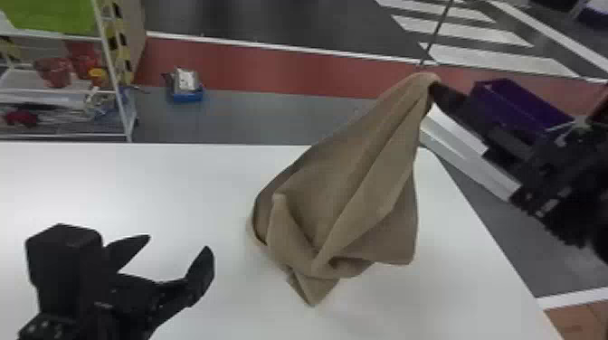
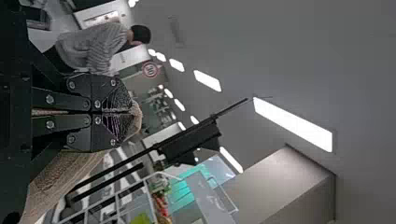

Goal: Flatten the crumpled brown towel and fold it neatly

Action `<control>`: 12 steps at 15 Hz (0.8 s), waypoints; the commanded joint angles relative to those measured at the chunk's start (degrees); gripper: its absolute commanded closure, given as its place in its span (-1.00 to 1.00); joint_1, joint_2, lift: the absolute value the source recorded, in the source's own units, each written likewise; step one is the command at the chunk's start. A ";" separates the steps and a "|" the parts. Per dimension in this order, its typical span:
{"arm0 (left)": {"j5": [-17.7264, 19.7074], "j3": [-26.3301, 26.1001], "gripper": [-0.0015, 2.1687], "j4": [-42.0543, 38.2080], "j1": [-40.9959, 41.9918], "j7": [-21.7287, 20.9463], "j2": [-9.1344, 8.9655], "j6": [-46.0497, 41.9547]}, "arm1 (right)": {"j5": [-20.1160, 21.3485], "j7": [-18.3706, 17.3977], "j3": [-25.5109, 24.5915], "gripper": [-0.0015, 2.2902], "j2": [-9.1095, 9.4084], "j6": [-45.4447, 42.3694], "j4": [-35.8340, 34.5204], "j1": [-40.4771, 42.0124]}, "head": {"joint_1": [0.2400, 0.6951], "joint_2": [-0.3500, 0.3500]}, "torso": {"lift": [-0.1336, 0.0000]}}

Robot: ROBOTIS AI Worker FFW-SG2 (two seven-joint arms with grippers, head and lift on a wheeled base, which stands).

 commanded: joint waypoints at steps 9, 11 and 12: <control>0.00 1.69 -0.91 -1.39 1.37 -0.27 0.05 0.00 | -15.70 -11.14 5.19 0.00 6.20 1.23 2.39 -10.30 | 0.80 -0.49 | -0.85; 0.18 3.09 -0.91 -1.57 1.63 -0.53 0.05 0.00 | -15.08 -11.05 7.65 0.00 6.20 1.93 3.97 -9.69 | 0.79 -0.43 | -0.85; 0.27 4.06 -0.91 -1.48 1.63 -0.62 -0.13 0.00 | -14.12 -10.97 9.85 0.00 6.55 1.76 4.67 -9.07 | 0.80 -0.40 | -0.85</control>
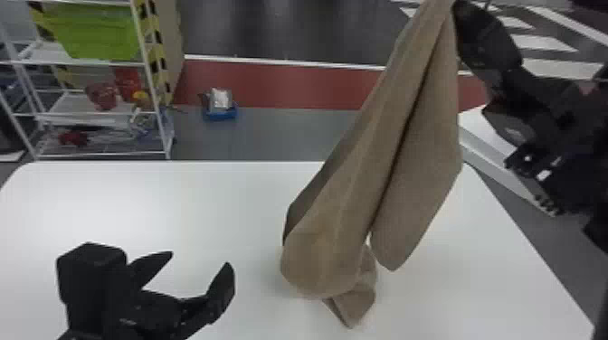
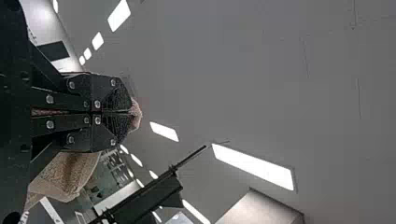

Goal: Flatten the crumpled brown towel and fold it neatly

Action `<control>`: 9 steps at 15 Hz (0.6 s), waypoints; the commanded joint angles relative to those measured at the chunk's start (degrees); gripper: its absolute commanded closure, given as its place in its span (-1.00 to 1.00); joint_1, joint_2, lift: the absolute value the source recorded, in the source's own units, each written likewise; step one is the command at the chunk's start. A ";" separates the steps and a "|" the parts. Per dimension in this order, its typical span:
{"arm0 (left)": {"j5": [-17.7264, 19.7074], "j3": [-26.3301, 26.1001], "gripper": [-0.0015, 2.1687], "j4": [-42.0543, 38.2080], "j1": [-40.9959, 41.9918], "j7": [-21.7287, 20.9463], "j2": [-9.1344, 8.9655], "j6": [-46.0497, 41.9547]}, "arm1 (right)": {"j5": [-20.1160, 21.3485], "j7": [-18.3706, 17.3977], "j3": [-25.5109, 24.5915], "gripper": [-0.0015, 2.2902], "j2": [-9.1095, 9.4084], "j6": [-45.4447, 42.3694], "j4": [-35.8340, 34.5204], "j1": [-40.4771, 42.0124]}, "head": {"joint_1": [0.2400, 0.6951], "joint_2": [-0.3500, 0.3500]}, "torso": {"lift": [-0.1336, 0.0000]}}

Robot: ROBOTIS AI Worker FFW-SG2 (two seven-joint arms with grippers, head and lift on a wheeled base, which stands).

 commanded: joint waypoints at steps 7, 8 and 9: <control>3.05 8.79 -0.91 -1.31 2.71 -0.04 -0.85 -1.05 | 10.05 0.08 25.57 0.00 4.72 -10.77 9.85 -1.81 | 0.95 0.23 | -0.85; 2.70 10.29 -0.91 -1.57 2.97 0.22 -1.12 -1.05 | 12.25 0.34 28.29 0.00 5.95 -12.52 10.99 -1.90 | 0.95 0.40 | -0.85; 2.34 12.48 -0.91 -1.75 3.15 1.27 -1.56 -1.05 | 13.48 0.34 30.31 0.00 6.39 -15.16 12.05 -1.90 | 0.95 0.49 | -0.85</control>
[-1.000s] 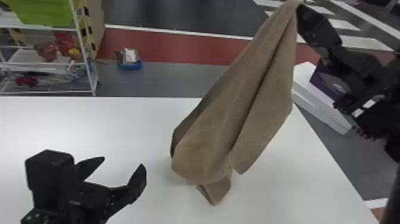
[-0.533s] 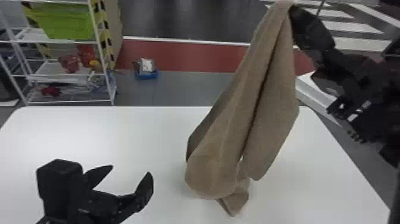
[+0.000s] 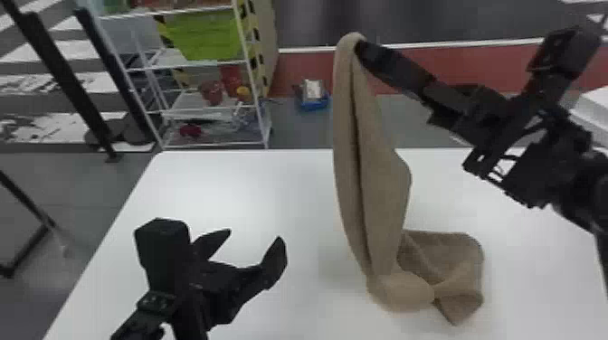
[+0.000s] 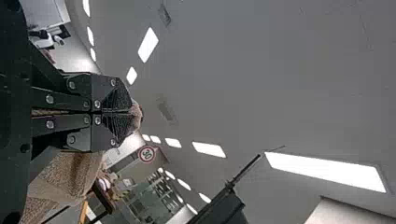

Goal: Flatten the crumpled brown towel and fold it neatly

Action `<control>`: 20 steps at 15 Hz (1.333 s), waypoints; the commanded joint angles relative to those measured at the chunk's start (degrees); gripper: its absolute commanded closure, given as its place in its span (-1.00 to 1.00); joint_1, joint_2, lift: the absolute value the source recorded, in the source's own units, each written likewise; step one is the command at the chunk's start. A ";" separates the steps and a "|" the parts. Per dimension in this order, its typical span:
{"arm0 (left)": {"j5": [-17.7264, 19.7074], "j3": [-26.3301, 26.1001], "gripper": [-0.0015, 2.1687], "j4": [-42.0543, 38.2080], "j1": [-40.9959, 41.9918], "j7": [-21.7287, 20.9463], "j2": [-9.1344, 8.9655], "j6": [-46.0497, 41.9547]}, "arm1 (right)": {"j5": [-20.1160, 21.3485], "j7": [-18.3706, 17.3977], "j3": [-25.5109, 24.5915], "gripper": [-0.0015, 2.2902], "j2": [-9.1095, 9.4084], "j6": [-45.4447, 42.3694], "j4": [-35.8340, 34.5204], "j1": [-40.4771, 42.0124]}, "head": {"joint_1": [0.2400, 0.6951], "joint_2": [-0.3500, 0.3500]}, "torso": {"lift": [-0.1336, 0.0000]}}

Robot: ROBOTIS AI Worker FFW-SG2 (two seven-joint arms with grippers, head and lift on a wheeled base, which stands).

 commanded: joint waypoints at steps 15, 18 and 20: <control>0.17 14.23 -0.91 -0.72 1.21 17.01 -6.49 -10.20 | 25.69 -2.58 30.30 -1.00 2.22 -19.15 21.24 -4.17 | 0.94 1.00 | -0.85; 0.17 15.11 -0.91 -1.07 1.56 17.89 -6.49 -10.20 | 25.96 -3.46 29.86 -0.98 2.22 -17.92 21.59 -3.99 | 1.00 1.00 | -0.85; 0.17 15.19 -0.91 -1.51 1.65 17.89 -6.49 -10.20 | 24.64 -3.46 28.54 -0.96 2.22 -14.76 21.24 -3.02 | 1.00 1.00 | -0.85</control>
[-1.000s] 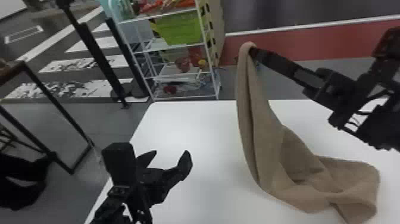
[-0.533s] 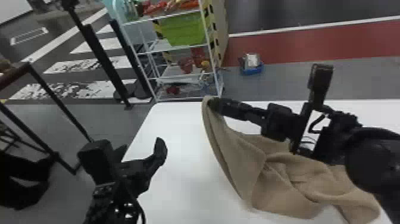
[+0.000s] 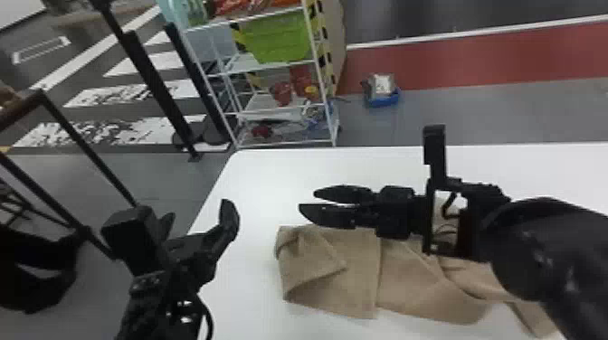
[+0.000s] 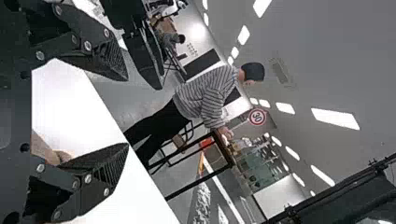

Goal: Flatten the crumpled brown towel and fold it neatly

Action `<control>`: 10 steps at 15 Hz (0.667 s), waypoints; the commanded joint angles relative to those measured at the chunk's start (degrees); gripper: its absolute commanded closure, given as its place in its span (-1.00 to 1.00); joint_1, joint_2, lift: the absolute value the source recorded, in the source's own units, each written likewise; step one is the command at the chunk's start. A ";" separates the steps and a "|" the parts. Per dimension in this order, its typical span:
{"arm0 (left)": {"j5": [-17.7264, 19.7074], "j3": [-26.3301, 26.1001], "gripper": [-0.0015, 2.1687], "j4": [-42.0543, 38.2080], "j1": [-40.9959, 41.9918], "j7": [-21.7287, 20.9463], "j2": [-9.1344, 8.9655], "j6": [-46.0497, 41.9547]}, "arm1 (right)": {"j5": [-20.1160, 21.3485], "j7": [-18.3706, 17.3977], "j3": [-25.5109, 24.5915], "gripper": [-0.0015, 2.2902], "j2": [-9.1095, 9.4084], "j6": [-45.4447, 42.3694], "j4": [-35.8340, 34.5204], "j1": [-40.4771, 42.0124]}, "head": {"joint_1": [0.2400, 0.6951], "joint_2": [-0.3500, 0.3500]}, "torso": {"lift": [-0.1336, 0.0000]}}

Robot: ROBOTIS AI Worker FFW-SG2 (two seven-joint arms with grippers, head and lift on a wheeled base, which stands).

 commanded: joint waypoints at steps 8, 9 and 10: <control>0.35 -0.73 -0.91 -0.51 0.95 -1.07 -0.15 -0.18 | 7.42 10.13 -16.70 -0.87 -14.15 19.00 -27.10 11.57 | 1.00 1.00 | -0.85; 0.35 -1.26 -0.91 -0.51 0.69 -1.16 -0.15 -0.18 | 11.72 14.61 -19.07 -0.85 -15.74 19.00 -30.71 13.76 | 1.00 1.00 | -0.85; 0.27 -1.43 -0.91 -0.42 0.51 -1.25 -0.15 -0.18 | 15.94 19.62 -21.54 -0.83 -16.79 18.47 -34.22 16.22 | 1.00 1.00 | -0.85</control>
